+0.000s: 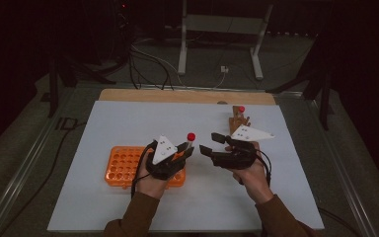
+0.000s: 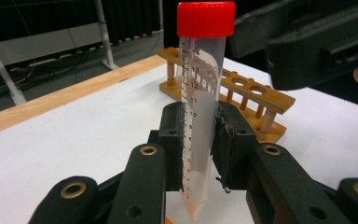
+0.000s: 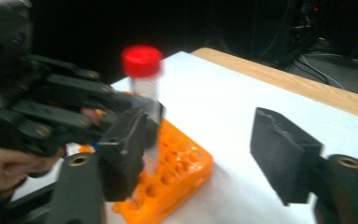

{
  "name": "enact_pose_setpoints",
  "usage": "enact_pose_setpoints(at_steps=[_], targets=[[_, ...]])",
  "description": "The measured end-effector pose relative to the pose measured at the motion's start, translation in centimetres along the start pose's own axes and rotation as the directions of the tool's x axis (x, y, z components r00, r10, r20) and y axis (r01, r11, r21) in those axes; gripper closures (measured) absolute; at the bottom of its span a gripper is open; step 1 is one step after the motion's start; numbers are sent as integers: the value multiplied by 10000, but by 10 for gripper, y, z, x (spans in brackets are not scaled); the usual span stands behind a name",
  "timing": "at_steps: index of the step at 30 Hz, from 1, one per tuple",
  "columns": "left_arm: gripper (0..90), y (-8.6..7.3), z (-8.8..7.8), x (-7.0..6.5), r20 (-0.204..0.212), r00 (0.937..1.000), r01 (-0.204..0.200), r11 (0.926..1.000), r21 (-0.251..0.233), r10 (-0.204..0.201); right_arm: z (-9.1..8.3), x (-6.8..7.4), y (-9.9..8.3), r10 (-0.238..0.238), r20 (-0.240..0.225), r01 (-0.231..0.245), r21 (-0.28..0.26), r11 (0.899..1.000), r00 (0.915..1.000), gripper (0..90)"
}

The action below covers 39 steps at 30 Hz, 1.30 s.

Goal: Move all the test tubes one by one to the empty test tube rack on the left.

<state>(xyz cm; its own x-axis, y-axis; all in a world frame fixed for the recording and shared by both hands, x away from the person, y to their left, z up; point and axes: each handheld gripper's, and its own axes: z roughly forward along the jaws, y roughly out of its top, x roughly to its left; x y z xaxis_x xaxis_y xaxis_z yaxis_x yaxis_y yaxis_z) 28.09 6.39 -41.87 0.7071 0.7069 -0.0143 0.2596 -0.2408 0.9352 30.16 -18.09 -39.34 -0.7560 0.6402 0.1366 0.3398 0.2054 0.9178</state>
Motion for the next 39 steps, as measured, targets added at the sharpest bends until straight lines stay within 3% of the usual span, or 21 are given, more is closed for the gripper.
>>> enact_pose_setpoints(at_steps=[4,16,28,39], targets=[[750,0,-5,5,-79,9997,222,9997,-109,-222,-2,-5,-8,-219,559,217,51,9998,9982,278],[749,-1,-26,22,-444,9971,598,9972,-441,-617,-9,-19,-37,57,932,-69,131,9999,9956,153],[749,-3,-47,37,-727,9930,872,9934,-750,-927,-30,-32,-62,339,1507,-368,167,9992,9880,8],[748,-10,-63,46,-1013,9891,981,9916,-846,-1065,-47,-44,-77,664,2186,-649,-140,9978,9735,1]])
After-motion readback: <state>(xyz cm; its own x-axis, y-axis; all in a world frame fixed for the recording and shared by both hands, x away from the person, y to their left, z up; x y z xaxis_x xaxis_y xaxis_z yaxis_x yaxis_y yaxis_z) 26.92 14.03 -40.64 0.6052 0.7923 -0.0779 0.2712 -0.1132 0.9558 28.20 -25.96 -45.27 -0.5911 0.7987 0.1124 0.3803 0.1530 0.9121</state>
